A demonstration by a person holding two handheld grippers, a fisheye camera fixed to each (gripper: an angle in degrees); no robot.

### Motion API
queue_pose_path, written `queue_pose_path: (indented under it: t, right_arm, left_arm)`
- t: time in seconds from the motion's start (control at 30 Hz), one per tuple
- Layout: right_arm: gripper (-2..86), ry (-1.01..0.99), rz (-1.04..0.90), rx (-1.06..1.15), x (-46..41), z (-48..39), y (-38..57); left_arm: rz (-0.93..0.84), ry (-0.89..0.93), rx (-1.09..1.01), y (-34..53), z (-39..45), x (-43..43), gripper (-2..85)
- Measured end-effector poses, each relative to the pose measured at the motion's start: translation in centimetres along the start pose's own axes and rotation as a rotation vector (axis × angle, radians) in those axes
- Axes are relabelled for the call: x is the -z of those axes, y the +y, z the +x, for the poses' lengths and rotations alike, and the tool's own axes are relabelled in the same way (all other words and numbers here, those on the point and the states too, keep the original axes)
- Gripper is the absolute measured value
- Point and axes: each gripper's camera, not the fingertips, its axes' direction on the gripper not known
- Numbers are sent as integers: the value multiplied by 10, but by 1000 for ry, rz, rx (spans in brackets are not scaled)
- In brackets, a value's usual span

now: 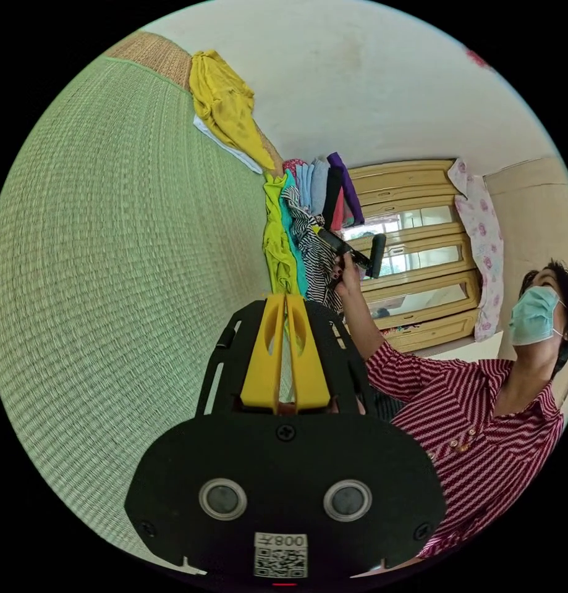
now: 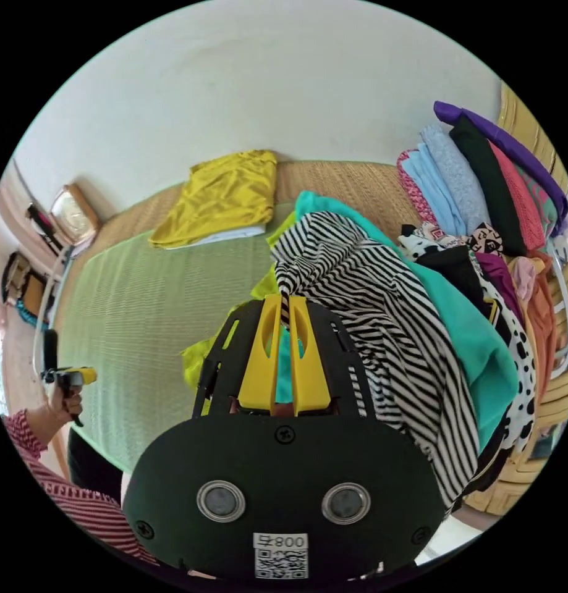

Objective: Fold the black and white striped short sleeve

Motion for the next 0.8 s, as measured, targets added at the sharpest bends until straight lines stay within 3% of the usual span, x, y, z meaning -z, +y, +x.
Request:
queue_pose_path:
  t: [0.37, 0.53, 0.8]
  right_arm:
    - [9, -297, -27, 106, 109, -95, 146]
    - [10, -329, -54, 111, 131, -108, 183]
    - [22, -295, -294, 25, 75, -101, 234]
  left_arm:
    - [-107, 44, 37, 35, 19, -78, 79]
    - [-87, 56, 103, 44, 10, -110, 97]
    - [-286, -237, 67, 35, 11, -209, 100]
